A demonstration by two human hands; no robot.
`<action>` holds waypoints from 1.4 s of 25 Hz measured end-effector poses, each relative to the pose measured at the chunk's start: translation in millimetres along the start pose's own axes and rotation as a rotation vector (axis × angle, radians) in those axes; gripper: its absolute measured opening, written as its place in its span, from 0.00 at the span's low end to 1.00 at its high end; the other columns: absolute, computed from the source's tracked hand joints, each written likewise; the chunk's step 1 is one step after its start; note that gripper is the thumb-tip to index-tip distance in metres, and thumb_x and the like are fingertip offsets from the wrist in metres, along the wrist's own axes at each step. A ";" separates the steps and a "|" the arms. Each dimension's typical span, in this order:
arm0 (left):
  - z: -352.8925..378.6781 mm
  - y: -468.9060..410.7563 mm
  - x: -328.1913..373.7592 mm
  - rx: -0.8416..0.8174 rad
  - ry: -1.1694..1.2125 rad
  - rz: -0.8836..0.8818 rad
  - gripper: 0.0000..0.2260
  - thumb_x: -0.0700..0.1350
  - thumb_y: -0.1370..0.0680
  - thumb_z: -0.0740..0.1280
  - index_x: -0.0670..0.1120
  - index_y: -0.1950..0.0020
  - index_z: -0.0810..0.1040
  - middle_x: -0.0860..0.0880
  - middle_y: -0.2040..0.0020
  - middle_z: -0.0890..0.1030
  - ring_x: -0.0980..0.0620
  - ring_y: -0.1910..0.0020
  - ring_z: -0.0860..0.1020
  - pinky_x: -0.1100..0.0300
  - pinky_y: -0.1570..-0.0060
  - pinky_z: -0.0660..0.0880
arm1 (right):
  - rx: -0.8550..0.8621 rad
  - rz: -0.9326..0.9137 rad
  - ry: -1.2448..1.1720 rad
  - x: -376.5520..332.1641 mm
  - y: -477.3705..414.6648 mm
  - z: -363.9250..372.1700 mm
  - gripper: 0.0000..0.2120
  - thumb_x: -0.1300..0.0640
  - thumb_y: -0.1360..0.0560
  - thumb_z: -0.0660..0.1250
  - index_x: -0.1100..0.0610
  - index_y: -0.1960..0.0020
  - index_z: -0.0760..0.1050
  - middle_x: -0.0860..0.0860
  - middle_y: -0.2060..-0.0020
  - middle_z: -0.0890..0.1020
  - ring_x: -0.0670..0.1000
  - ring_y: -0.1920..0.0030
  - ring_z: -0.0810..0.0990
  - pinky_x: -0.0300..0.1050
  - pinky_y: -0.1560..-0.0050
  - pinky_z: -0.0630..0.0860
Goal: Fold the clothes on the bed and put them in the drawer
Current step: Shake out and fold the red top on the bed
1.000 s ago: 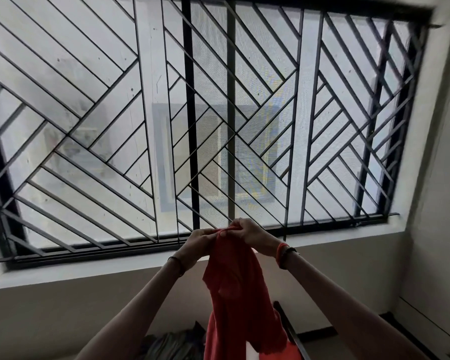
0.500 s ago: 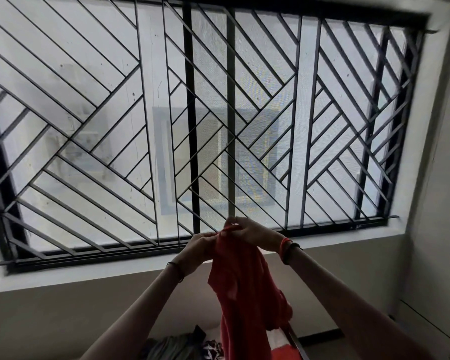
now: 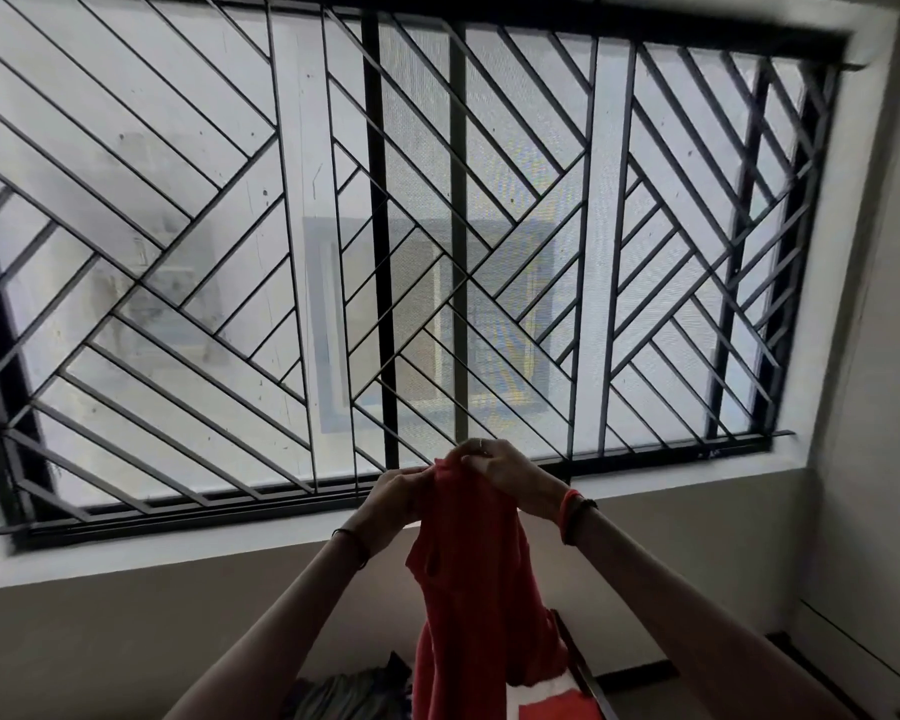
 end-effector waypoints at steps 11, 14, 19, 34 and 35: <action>-21.1 4.6 15.2 0.056 -0.017 0.011 0.12 0.44 0.20 0.63 0.40 0.41 0.80 0.41 0.48 0.83 0.50 0.53 0.82 0.61 0.57 0.79 | 0.070 -0.026 -0.091 -1.8 3.7 -1.8 0.16 0.60 0.31 0.75 0.64 0.45 0.79 0.55 0.57 0.84 0.47 0.59 0.82 0.35 0.58 0.80; -25.0 3.1 22.3 0.074 -0.023 0.022 0.13 0.45 0.20 0.63 0.40 0.40 0.79 0.39 0.46 0.82 0.48 0.52 0.81 0.58 0.55 0.79 | 0.042 -0.032 -0.153 -1.9 2.0 0.3 0.08 0.63 0.28 0.72 0.65 0.51 0.79 0.54 0.61 0.82 0.44 0.64 0.81 0.34 0.61 0.79; -16.1 -0.7 24.8 0.031 -0.022 0.025 0.16 0.48 0.20 0.64 0.41 0.37 0.78 0.41 0.45 0.79 0.43 0.47 0.76 0.49 0.45 0.74 | 0.117 -0.025 -0.215 1.9 -4.8 10.5 0.02 0.61 0.27 0.72 0.56 0.56 0.80 0.51 0.64 0.82 0.44 0.65 0.81 0.35 0.62 0.78; -2.2 -0.3 30.8 0.237 -0.180 0.151 0.09 0.40 0.21 0.64 0.42 0.43 0.80 0.45 0.54 0.82 0.53 0.57 0.80 0.66 0.62 0.76 | 0.321 0.020 -0.277 28.0 -17.4 27.9 0.08 0.57 0.27 0.72 0.55 0.50 0.76 0.56 0.53 0.83 0.49 0.54 0.81 0.42 0.52 0.78; -4.3 -1.6 32.3 0.248 -0.205 0.163 0.09 0.39 0.21 0.63 0.42 0.44 0.80 0.46 0.54 0.82 0.53 0.56 0.79 0.65 0.60 0.75 | 0.273 0.041 -0.286 30.4 -16.9 29.0 0.11 0.58 0.27 0.72 0.55 0.47 0.75 0.57 0.51 0.82 0.50 0.53 0.81 0.43 0.52 0.78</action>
Point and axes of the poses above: each hand's wrist, its own y-axis away from the middle knuckle, its own z-axis out of the palm, x = y × z, the point moved 4 cm from there along -y, towards the middle knuckle
